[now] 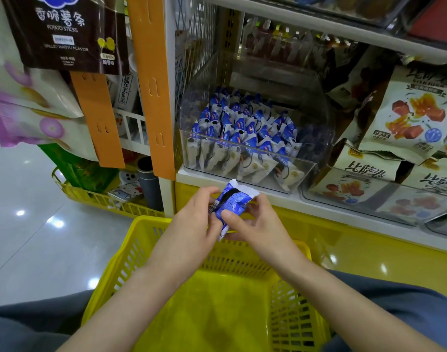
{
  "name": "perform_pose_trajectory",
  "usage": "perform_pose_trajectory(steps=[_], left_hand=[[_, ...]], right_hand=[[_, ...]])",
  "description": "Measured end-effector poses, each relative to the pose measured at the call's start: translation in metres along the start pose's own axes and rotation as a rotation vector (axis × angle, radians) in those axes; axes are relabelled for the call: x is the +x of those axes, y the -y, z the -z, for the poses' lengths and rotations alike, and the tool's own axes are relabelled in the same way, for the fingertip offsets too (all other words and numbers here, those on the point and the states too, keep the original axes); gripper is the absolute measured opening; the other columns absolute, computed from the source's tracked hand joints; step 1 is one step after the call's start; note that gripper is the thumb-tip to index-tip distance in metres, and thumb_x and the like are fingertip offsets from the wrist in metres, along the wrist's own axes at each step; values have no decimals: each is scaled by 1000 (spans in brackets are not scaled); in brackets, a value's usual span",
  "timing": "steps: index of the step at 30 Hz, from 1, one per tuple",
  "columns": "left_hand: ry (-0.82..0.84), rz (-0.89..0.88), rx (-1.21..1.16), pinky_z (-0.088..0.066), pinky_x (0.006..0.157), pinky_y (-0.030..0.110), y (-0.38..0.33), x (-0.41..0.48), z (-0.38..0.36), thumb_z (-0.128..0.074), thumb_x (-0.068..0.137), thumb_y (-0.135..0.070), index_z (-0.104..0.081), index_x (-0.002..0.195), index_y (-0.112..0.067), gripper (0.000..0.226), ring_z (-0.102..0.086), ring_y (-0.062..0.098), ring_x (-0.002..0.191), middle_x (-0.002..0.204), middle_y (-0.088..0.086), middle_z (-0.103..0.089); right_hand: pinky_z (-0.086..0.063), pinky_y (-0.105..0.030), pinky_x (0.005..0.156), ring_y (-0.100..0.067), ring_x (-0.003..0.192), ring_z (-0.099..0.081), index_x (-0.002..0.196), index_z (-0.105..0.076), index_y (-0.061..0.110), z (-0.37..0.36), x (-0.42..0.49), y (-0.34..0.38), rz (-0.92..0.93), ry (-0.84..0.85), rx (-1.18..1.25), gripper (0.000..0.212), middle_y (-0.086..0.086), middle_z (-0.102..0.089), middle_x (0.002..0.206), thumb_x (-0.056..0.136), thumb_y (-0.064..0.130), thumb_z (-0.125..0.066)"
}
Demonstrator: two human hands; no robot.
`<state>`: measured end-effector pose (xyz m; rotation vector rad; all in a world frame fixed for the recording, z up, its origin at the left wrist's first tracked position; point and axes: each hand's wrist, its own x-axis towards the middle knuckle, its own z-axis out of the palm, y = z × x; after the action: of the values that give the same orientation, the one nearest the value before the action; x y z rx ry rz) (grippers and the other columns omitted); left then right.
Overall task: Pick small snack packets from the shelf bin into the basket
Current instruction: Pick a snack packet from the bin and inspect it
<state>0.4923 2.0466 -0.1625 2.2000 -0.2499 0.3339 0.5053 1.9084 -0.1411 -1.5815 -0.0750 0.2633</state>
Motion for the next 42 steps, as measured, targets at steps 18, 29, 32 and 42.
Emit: perform_pose_trajectory(steps=[18, 29, 32, 42], left_hand=[[9, -68, 356, -40, 53, 35, -6, 3, 11, -40, 96, -31, -52, 107, -13, 24, -60, 25, 73, 79, 2, -62], [156, 263, -433, -50, 83, 24, -9, 2, 0, -47, 89, -40, -56, 105, -34, 19, -62, -3, 91, 98, -13, -68], [204, 366, -613, -48, 91, 27, -9, 2, -7, -59, 85, -28, -51, 118, -23, 34, -62, 6, 103, 110, -3, -66], [292, 397, -610, -45, 85, 16, -12, 9, -4, -48, 91, 2, -49, 120, -15, 34, -59, 6, 99, 109, -1, -63]], right_hand=[[-43, -9, 59, 3, 71, -60, 95, -43, 32, 4, -1, -14, 219, 80, -557, 22, 11, -63, 95, 86, 24, -62], [-51, -21, 72, -2, 85, -57, 107, -43, 39, 11, 4, -15, 346, -30, -684, 36, 14, -50, 109, 82, 28, -67], [-50, -21, 69, 5, 85, -52, 120, -45, 25, 11, 4, -17, 372, 30, -709, 51, 10, -44, 112, 77, 19, -70], [-51, -34, 75, -13, 75, -57, 98, -59, 26, 19, 13, 4, 186, -86, -461, 9, 11, -61, 87, 89, 23, -58]])
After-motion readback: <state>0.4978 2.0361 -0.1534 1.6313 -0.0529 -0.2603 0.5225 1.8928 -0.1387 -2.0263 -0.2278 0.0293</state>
